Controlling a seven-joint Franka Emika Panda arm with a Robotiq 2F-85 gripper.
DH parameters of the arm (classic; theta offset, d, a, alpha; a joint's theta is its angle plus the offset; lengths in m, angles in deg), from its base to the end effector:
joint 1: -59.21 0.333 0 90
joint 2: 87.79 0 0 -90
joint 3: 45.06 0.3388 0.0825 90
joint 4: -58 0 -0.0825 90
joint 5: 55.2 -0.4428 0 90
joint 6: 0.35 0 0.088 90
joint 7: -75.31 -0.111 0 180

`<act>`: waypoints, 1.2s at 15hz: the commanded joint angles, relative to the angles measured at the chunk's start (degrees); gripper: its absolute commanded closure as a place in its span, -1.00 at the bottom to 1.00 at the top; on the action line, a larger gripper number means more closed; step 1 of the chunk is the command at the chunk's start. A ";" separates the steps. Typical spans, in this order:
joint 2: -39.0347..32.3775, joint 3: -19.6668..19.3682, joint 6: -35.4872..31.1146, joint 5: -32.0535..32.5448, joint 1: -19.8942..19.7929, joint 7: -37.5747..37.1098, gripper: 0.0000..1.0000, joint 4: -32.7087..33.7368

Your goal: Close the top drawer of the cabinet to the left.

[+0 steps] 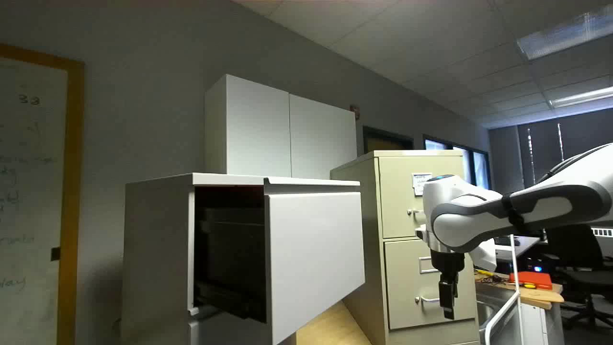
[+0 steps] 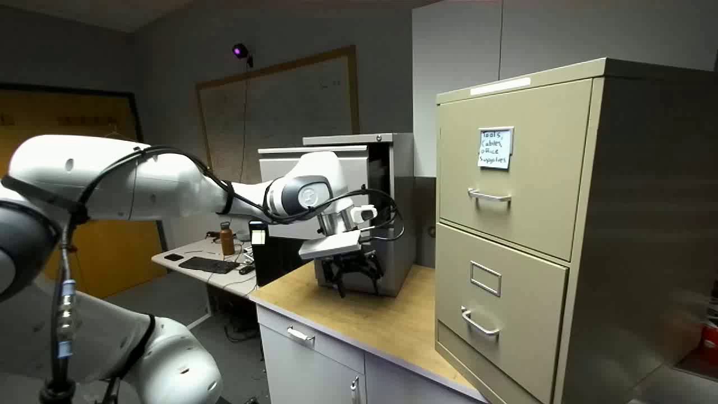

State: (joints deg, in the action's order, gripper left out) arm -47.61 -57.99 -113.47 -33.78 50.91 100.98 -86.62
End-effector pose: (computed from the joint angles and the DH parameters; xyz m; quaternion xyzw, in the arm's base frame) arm 0.3649 -0.1741 0.5121 0.9847 0.1198 0.0282 0.1237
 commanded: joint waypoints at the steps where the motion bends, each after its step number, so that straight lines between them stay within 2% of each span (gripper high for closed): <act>1: 0.03 -0.31 0.26 0.21 0.45 -0.21 -1.00 0.17; 18: 1.08 0.28 -1.23 0.14 0.73 -1.04 -1.00 0.38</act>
State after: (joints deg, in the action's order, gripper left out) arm -47.50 -58.00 -113.92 -33.80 50.99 100.72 -86.61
